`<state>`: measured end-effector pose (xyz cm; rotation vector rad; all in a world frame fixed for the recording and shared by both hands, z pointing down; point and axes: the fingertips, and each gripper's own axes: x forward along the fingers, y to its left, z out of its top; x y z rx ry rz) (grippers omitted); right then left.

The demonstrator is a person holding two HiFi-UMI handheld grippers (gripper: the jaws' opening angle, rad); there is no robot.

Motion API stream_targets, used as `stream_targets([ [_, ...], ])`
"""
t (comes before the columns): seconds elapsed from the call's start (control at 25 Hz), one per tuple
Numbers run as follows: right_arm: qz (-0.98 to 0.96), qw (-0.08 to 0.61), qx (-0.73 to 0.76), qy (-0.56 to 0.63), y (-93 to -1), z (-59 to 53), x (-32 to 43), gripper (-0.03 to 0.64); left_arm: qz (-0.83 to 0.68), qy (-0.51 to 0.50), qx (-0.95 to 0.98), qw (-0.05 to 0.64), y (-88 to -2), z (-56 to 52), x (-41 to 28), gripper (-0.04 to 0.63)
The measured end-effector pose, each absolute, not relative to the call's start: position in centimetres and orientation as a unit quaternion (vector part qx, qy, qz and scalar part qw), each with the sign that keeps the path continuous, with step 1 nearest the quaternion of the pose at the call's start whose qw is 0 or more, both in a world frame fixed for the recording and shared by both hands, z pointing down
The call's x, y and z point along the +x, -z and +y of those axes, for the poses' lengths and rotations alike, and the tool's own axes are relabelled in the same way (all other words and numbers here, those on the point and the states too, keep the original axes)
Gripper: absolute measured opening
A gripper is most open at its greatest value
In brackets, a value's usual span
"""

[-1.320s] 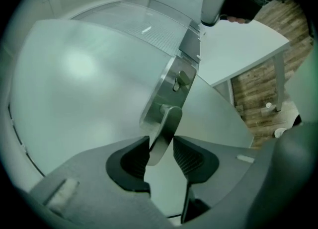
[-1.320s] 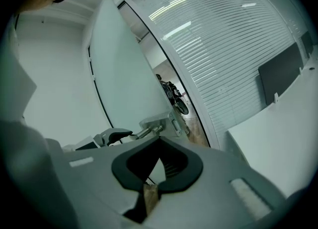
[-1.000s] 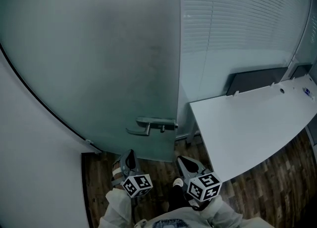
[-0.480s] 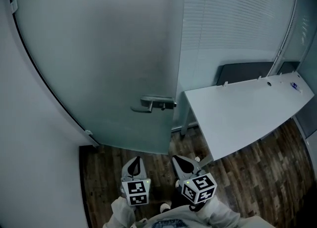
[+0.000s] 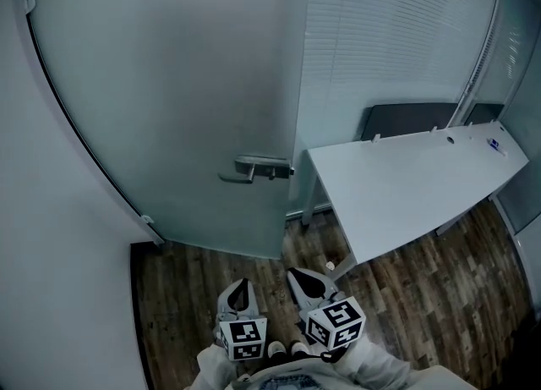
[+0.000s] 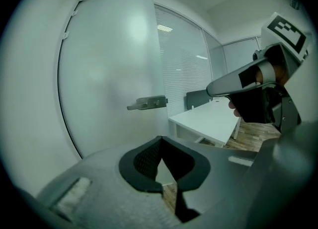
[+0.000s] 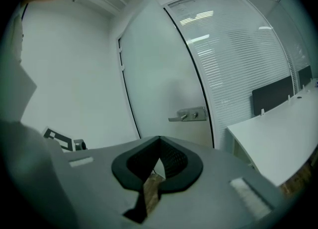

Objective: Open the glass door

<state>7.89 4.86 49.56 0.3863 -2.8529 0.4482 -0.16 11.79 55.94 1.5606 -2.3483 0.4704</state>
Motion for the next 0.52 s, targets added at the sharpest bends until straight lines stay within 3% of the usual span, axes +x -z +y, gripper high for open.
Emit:
stream_targets([
  [0.52,-0.973,0.117,0.118,-0.157,-49.96,4.69,8.1,0.005,-0.821,-0.172,0.525,0.143,-55.75,12.04,-0.38,0.0],
])
